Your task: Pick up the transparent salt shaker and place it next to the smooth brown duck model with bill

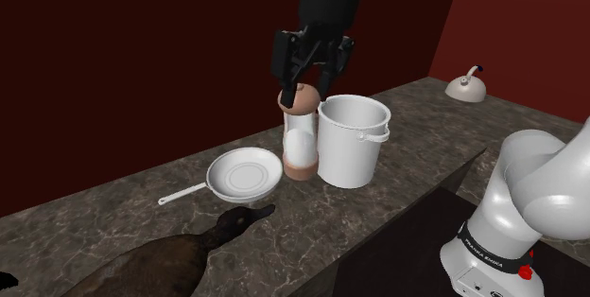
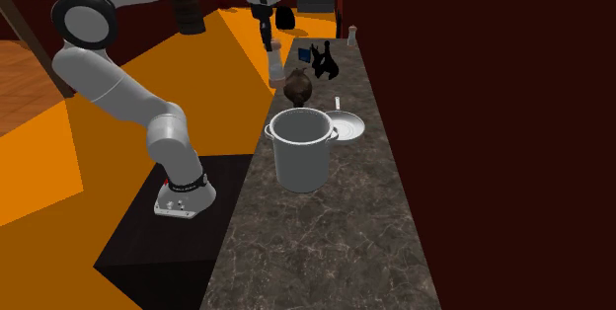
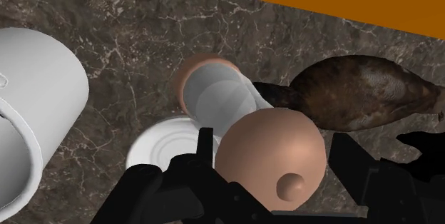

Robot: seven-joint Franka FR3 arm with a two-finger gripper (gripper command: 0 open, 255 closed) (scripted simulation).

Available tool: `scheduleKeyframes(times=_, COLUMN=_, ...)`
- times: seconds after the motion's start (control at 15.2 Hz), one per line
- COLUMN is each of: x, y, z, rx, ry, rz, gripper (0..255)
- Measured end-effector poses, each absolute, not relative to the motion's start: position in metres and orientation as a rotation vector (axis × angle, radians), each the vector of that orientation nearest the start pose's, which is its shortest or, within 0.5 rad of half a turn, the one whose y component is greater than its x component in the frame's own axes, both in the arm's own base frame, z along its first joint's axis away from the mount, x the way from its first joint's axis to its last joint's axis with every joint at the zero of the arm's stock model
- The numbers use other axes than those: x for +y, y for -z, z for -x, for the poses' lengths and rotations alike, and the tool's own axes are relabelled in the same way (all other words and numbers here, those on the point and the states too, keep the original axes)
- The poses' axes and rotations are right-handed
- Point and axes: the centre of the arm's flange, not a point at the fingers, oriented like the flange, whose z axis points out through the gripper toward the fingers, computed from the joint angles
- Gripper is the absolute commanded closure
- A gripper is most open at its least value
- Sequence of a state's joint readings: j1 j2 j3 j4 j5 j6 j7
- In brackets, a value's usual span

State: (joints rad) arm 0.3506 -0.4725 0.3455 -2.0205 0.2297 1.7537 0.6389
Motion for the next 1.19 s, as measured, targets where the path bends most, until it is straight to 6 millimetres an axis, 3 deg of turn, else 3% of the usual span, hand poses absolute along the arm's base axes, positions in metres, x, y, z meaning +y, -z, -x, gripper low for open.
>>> scheduleKeyframes(times=1.19, x=0.317, y=-0.545, z=-0.295, rx=-0.021, ry=0.147, rz=2.969, gripper=255)
